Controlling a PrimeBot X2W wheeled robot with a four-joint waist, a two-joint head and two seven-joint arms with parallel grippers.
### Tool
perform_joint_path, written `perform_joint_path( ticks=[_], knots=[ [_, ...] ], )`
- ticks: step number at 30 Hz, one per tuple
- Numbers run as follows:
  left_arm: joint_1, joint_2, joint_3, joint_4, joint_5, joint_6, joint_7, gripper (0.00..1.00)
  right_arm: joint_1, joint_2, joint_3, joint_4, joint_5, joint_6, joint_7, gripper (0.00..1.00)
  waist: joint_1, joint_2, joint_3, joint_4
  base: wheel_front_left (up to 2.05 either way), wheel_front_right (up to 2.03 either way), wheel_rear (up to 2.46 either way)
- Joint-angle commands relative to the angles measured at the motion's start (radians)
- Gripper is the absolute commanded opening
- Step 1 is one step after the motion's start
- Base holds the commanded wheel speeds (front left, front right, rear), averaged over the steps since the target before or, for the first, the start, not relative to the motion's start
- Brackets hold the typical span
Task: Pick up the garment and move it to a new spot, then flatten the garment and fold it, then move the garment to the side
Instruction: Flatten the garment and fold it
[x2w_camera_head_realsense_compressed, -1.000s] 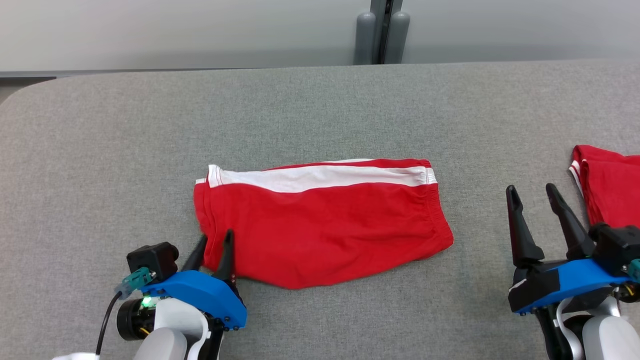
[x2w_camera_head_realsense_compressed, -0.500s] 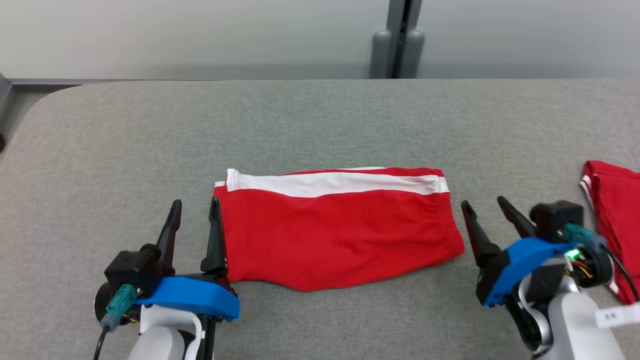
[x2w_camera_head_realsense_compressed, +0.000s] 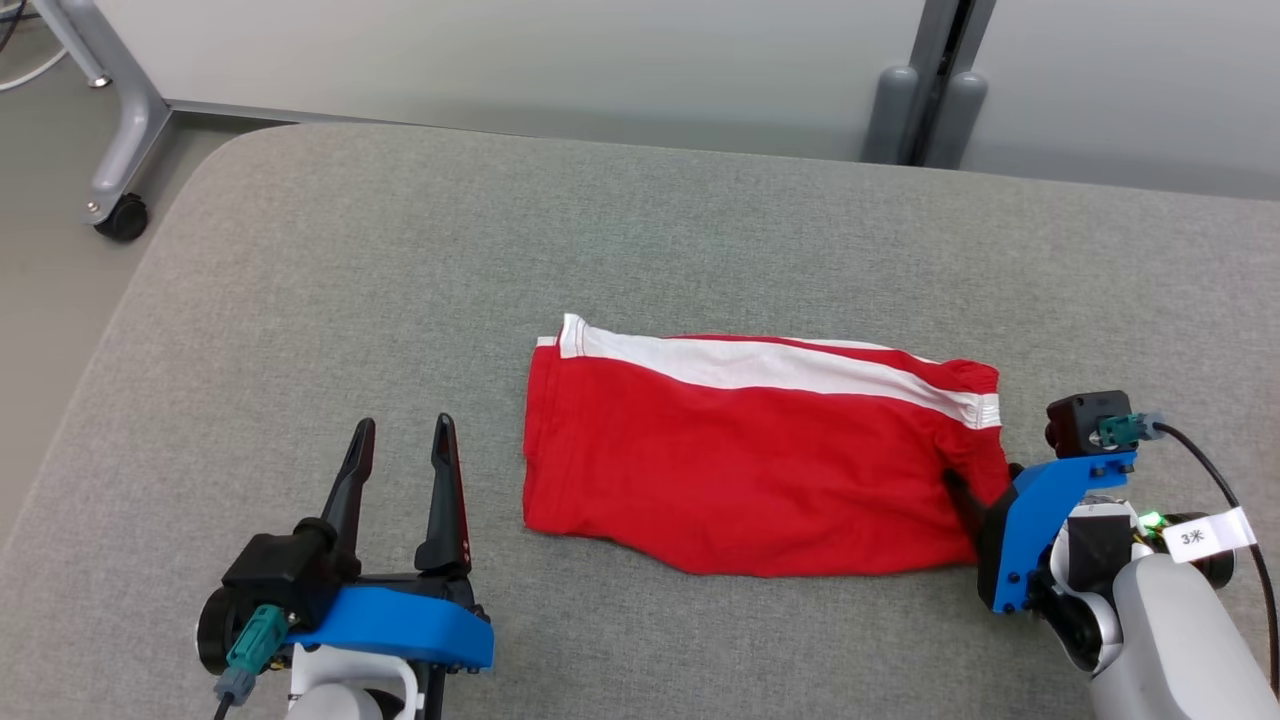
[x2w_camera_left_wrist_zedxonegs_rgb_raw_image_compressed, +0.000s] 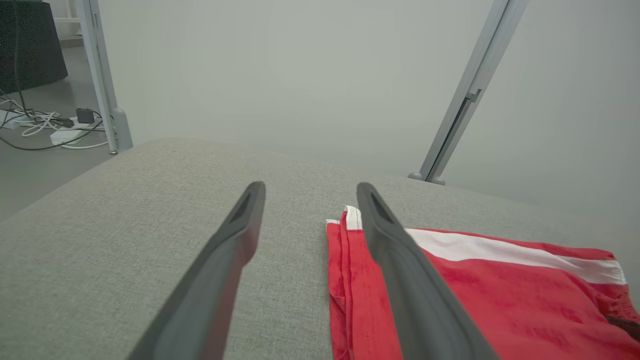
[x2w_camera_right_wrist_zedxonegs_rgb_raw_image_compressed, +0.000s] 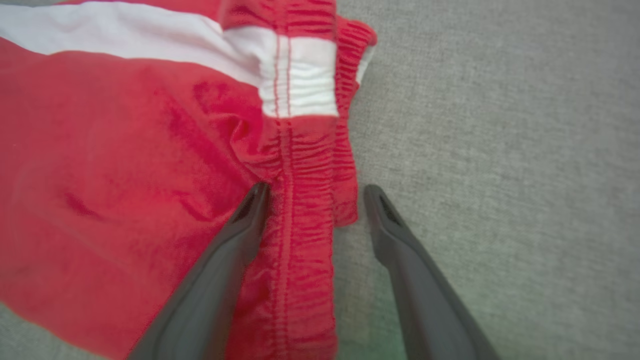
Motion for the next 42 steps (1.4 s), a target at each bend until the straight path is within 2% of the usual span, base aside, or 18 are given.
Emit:
perform_joint_path(
  ticks=[1, 2, 3, 4, 5, 6, 7, 8, 11, 14, 19, 22, 27, 34, 38, 42],
  knots=[
    [0.009, 0.006, 0.001, -0.014, 0.006, 0.007, -0.004, 1.0, -0.012, -0.008, -0.001, 0.018, 0.018, 0.0, 0.011, 1.0, 0.0, 0.0, 0.003, 0.008, 0.0, 0.0, 0.0],
    [0.013, 0.009, 0.001, -0.022, 0.008, 0.009, -0.006, 1.0, -0.013, -0.01, 0.001, 0.029, 0.028, 0.0, 0.018, 1.0, 0.0, 0.0, 0.002, 0.009, 0.0, 0.0, 0.0],
    [0.015, 0.011, 0.002, -0.03, 0.01, 0.013, -0.009, 1.0, -0.014, -0.01, 0.005, 0.037, 0.041, 0.0, 0.02, 0.79, 0.0, 0.0, 0.002, 0.01, 0.0, 0.0, 0.0],
    [0.017, 0.012, 0.003, -0.036, 0.01, 0.015, -0.009, 1.0, -0.015, -0.01, 0.01, 0.042, 0.051, 0.0, 0.019, 0.44, 0.0, 0.0, 0.001, 0.009, 0.0, 0.0, 0.0],
    [0.02, 0.015, 0.003, -0.042, 0.013, 0.017, -0.01, 1.0, -0.018, -0.01, 0.016, 0.046, 0.059, 0.0, 0.015, 0.37, 0.0, 0.0, 0.001, 0.006, 0.0, 0.0, 0.0],
    [0.023, 0.017, 0.002, -0.048, 0.016, 0.018, -0.011, 1.0, -0.026, -0.011, 0.021, 0.045, 0.064, 0.0, 0.003, 0.25, 0.0, 0.0, 0.001, 0.002, 0.0, 0.0, 0.0],
    [0.027, 0.017, 0.001, -0.054, 0.015, 0.021, -0.014, 1.0, -0.035, -0.011, 0.023, 0.043, 0.071, 0.0, -0.011, 0.09, 0.0, 0.0, 0.001, -0.005, 0.0, 0.0, 0.0],
    [0.03, 0.018, -0.001, -0.059, 0.017, 0.022, -0.013, 1.0, -0.045, -0.011, 0.026, 0.043, 0.073, 0.0, -0.021, 0.0, 0.0, 0.0, 0.001, -0.012, 0.0, 0.0, 0.0],
    [0.029, 0.021, -0.008, -0.072, 0.023, 0.022, -0.015, 1.0, -0.06, -0.024, 0.035, 0.034, 0.095, 0.0, -0.042, 0.0, 0.0, 0.0, -0.002, -0.038, 0.0, 0.0, 0.0],
    [0.032, 0.021, -0.021, -0.077, 0.028, 0.018, -0.008, 1.0, -0.051, -0.07, 0.029, 0.008, 0.119, 0.0, -0.044, 0.0, 0.0, 0.0, -0.009, -0.062, 0.0, 0.0, 0.0],
    [0.034, 0.017, -0.047, -0.089, 0.034, 0.018, 0.005, 1.0, 0.023, -0.161, -0.02, -0.071, 0.161, 0.0, -0.005, 0.0, 0.0, 0.0, -0.016, -0.099, 0.0, 0.0, 0.0],
    [0.032, 0.023, -0.049, -0.095, 0.039, 0.019, 0.011, 1.0, 0.059, -0.177, -0.04, -0.121, 0.19, 0.0, 0.022, 0.0, 0.0, 0.0, -0.014, -0.115, 0.0, 0.0, 0.0],
    [0.024, 0.024, -0.058, -0.1, 0.041, 0.022, 0.019, 1.0, 0.081, -0.107, -0.016, -0.219, 0.293, 0.0, 0.051, 0.0, 0.0, 0.0, -0.01, -0.123, 0.0, 0.0, 0.0],
    [0.009, 0.032, -0.073, -0.102, 0.046, 0.019, 0.032, 1.0, 0.048, -0.039, 0.147, -0.36, 0.402, 0.0, 0.051, 0.0, 0.0, 0.0, -0.005, -0.085, 0.0, 0.0, 0.0],
    [0.013, 0.034, -0.07, -0.103, 0.041, 0.025, 0.027, 1.0, 0.01, -0.001, 0.217, -0.337, 0.393, 0.0, 0.04, 0.0, 0.0, 0.0, -0.003, -0.059, 0.0, 0.0, 0.0],
    [0.014, 0.027, -0.073, -0.099, 0.034, 0.024, 0.019, 1.0, -0.035, 0.039, 0.28, -0.25, 0.382, 0.0, 0.011, 0.0, 0.0, 0.0, 0.0, -0.032, 0.0, 0.0, 0.0]
  ],
)
